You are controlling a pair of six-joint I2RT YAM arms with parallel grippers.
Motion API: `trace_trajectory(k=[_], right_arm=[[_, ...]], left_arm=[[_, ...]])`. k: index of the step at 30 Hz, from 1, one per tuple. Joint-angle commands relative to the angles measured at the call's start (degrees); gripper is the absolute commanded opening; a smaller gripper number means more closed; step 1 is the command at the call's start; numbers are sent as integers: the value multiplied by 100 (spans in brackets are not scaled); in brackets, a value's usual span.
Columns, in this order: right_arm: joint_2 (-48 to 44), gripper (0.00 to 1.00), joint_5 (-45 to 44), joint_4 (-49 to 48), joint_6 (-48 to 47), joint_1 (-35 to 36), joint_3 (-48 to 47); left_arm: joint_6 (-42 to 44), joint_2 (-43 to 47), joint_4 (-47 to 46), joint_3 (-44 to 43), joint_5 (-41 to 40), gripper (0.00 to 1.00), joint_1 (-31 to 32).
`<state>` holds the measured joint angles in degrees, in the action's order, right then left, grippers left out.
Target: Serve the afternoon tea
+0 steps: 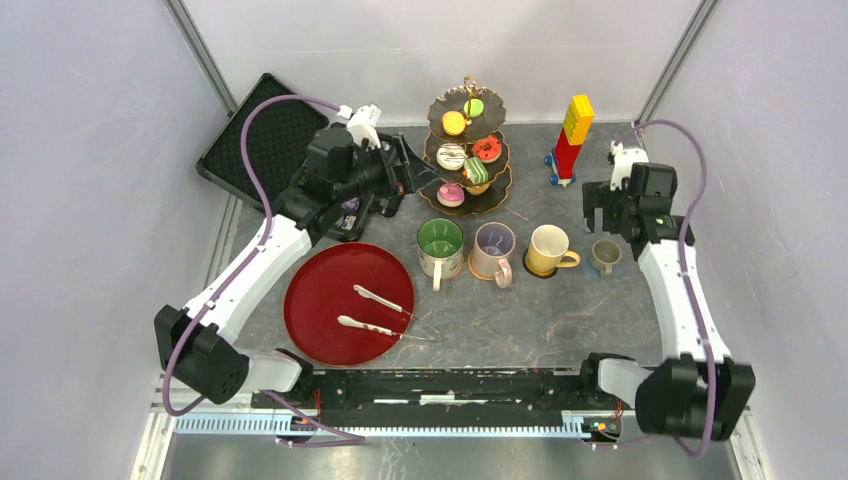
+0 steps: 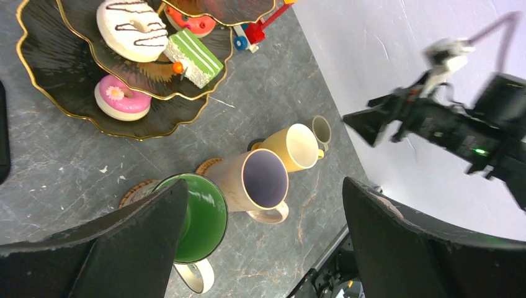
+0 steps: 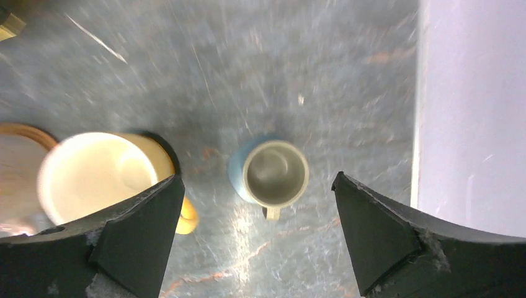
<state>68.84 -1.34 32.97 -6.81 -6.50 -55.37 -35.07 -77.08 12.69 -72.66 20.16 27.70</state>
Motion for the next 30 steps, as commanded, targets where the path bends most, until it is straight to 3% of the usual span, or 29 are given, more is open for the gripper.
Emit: trace_trajectory(k=[1,4,8,13,18,30], right_arm=[[-839,98,294,236,466,139,-774],[-1143,98,848,451,944,145,-1220],[-1529,98,1945,524,728,145,-1807],[-1830,98,1923,572,378,457,-2381],[-2051,98,1176,575,125,960,-2466],[-3660,98,1545,-1216,587,1031,-1396]], left_arm=[[392,418,-196,29,-236,100,-18],[614,559,-415,141,-263,100,11],[989,891,-530,184,-547,100,151],[816,1444,-487,-49,-705,100,157],[1001,2141,-334,-333,-799,100,157],[1690,3364,48,-759,-1770,100,157]])
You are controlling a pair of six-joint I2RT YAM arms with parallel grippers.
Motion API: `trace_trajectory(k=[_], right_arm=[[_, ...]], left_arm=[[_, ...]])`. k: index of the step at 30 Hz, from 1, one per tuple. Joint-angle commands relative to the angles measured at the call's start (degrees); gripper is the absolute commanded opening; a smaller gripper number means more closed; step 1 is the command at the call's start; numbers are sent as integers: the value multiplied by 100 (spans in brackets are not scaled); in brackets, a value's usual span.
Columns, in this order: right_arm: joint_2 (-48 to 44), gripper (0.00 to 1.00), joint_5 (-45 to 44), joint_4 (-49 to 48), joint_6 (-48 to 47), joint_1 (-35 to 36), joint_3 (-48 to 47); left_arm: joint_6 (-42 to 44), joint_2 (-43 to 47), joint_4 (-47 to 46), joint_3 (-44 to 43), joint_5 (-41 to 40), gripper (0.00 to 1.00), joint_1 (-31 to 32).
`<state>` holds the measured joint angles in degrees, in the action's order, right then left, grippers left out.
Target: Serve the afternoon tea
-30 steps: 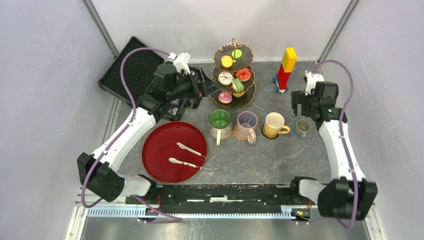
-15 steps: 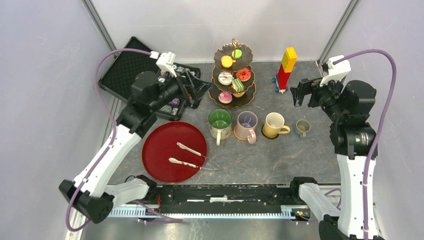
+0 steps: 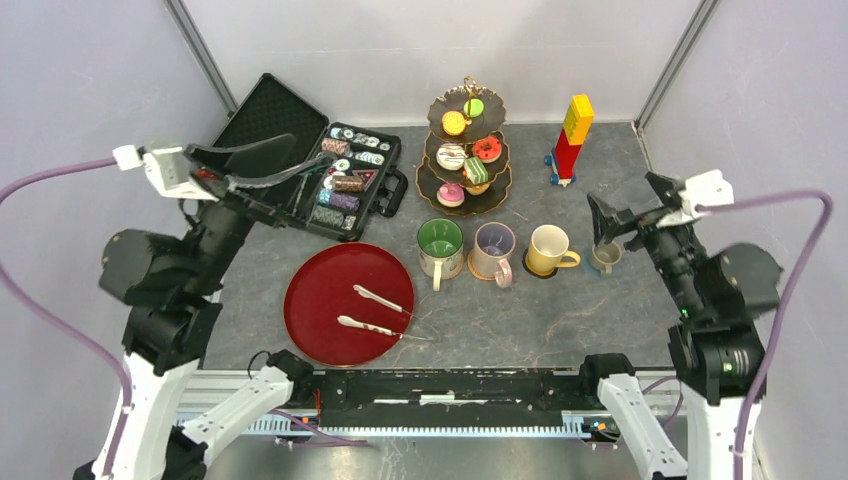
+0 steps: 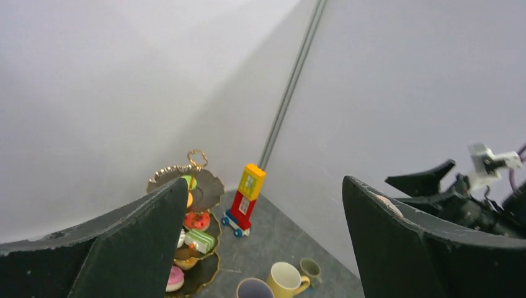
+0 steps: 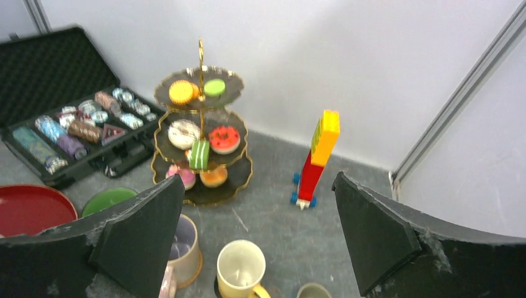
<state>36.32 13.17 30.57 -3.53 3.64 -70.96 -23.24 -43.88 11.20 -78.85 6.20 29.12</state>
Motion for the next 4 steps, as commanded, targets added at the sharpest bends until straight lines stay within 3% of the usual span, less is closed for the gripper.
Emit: trace_trajectory(k=[1,4], right_arm=[[-468,98,107,-992,277,17,186],[-512,98,82,-945,290,19,194]], left_arm=[[522,90,207,-128,-387,100,12],[552,153,310,-122,-437,100,14]])
